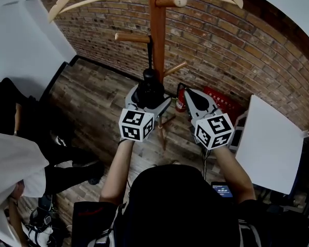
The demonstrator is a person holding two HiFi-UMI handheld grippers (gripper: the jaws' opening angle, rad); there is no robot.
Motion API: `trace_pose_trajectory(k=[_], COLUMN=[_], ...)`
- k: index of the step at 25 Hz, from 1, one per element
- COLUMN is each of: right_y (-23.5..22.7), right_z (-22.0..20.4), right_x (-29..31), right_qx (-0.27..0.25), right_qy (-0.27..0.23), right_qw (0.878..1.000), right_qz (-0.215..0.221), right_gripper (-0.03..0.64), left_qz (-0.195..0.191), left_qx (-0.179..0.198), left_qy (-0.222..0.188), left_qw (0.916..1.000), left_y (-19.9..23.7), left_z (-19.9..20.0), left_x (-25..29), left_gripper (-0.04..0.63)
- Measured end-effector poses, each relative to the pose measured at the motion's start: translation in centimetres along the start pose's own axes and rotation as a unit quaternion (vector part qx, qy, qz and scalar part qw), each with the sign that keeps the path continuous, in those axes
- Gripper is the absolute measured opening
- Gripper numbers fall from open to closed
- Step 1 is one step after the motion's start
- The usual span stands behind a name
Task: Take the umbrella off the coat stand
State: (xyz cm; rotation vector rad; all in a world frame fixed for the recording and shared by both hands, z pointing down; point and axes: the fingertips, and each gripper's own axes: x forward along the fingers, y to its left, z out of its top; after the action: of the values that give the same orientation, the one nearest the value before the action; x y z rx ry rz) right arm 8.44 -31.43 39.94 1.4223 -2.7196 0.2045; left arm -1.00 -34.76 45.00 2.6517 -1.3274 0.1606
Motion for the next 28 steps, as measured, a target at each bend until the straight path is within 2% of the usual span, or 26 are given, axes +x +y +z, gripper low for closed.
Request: trace_pose_trajectory(k=[14,19,28], right_y=[-0.3,-0.2,-0.1], right_z=[-0.7,-0.9,-1.2], right_x=[-0.4,-0.5,-0.3], right_qx=[-0.008,-0.009,-0.009], right_qy=[0.01,0.013,0.017], right_qw=[1.0,1.0,1.0], right_qz=[0.0,0.002,0.006], right_gripper=[0.028,0.028,0.028], left_qz=[0.015,0.034,0.045], left_qx=[0.014,0.003,0.006], left_qy=[0.01,0.003,0.004], left_qw=[0.9997,0.9994,0.9989], left_y=[0.4,0.9,1.1], left_z=[0.2,0.4,0.5], left_x=[0.2,-0.1,-0.1], left_gripper=[0.489,0.406,0.367])
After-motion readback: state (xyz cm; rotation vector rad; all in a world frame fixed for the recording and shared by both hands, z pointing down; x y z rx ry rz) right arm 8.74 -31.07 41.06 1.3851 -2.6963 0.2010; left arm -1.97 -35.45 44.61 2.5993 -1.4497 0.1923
